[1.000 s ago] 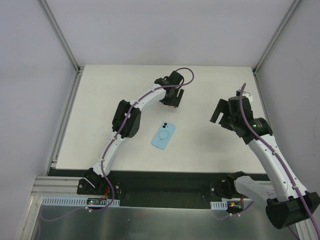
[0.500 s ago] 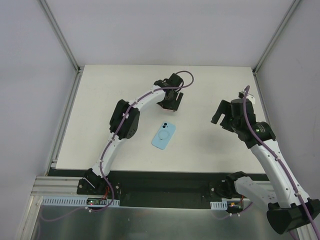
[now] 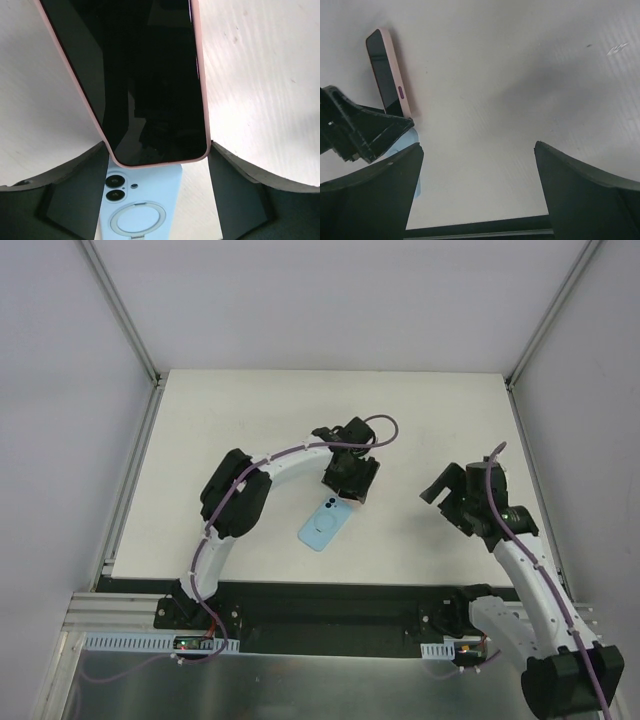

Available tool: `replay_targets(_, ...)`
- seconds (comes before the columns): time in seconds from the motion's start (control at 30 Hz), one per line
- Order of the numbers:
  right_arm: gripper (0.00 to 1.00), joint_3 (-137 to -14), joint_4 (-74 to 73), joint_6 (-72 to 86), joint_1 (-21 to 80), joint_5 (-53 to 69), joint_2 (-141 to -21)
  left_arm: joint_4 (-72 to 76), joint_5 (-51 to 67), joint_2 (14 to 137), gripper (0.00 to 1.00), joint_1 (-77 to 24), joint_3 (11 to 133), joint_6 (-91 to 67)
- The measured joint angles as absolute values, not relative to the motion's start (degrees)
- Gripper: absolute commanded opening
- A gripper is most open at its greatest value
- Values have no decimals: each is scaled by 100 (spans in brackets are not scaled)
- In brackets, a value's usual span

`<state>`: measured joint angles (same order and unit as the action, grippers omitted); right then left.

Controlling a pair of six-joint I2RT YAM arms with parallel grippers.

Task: Take the phone out of the phone case
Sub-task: Pick up the phone at the center of the board, then adjust the phone.

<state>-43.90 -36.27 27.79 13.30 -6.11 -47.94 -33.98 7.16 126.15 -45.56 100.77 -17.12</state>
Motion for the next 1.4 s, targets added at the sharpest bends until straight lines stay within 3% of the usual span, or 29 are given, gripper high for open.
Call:
replay_targets(0.3, 99, -3629, -2152, 3850, 950, 1031, -5826, -2998, 1684, 11821, 43, -4582, 9159, -2167)
replay_targets(0.53, 94, -3717, -1199, 4431, 989, 1564, -6814, -2884, 2069, 11476, 42, -4580, 8949, -2320)
replay_targets(0.7, 85, -4206, -591, 4816, 1350, 1946, -7990, -2827, 2270, 11408, 43, -4582, 8908, -2344)
replay_targets(1.0, 53, -4534, 211, 5354, 1640, 2506, -9087, -2777, 2209, 11026, 44, -4574, 8558, -2307)
replay_targets(1.07, 42, -4587, 283, 5389, 1640, 2641, -9251, -2777, 2191, 10982, 44, -4565, 8545, -2298)
replay_targets(1.17, 4, -4685, 333, 5363, 1643, 2829, -9448, -2792, 2178, 10960, 46, -4565, 8532, -2298)
replay_targets(1.27, 1, -4727, 421, 5271, 1640, 2969, -9546, -2818, 2211, 10925, 54, -4525, 8525, -2298)
replay_targets(1.33, 1, -4735, 464, 5297, 1634, 3055, -9555, -2838, 2224, 10849, 67, -4491, 8510, -2298)
replay_targets(1.4, 1, -4781, 502, 5273, 1632, 3166, -9539, -2851, 2202, 10722, 73, -4488, 8458, -2292)
